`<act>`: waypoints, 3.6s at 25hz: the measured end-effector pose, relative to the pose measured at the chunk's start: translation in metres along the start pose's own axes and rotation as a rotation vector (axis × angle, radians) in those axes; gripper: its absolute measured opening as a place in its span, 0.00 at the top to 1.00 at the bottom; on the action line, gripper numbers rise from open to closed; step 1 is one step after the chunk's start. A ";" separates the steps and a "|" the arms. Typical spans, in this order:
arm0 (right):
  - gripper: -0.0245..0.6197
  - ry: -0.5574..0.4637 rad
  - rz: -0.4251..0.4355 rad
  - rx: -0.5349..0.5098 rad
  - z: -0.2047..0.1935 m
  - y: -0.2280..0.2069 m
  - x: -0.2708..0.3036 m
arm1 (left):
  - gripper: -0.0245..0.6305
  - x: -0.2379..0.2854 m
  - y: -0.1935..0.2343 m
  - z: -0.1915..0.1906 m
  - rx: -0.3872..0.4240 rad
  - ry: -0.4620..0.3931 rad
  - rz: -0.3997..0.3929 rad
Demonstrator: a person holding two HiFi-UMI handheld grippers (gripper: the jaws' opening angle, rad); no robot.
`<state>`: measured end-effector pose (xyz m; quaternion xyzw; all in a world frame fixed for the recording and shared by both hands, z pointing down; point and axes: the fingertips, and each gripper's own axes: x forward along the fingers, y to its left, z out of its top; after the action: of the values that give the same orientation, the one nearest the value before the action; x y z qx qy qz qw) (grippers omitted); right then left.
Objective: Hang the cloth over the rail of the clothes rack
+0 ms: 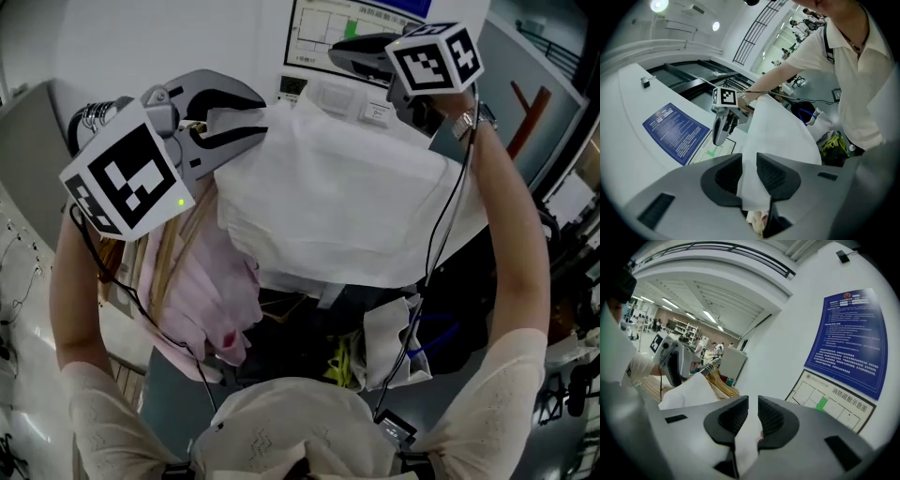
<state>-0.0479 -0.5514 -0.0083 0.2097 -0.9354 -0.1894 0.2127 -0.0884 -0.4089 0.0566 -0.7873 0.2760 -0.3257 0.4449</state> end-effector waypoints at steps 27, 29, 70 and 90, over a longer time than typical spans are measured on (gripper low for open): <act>0.83 -0.386 -0.506 0.221 -0.116 0.161 -0.229 | 0.81 -0.059 -0.035 -0.072 -0.929 -0.029 0.697; 0.83 -0.400 -0.567 0.308 -0.136 0.154 -0.247 | 0.81 -0.054 -0.032 -0.077 -0.954 -0.021 0.666; 0.93 -0.324 -0.732 0.259 -0.196 0.161 -0.226 | 0.94 -0.046 -0.052 -0.046 -0.965 -0.262 0.731; 0.93 -0.318 -0.451 0.612 -0.325 0.302 -0.088 | 0.94 0.061 -0.296 -0.021 -1.107 -0.318 0.442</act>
<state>0.0850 -0.3421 0.3703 0.4312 -0.9003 0.0254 -0.0537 -0.0222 -0.3305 0.3418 -0.8644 0.4912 0.0873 0.0629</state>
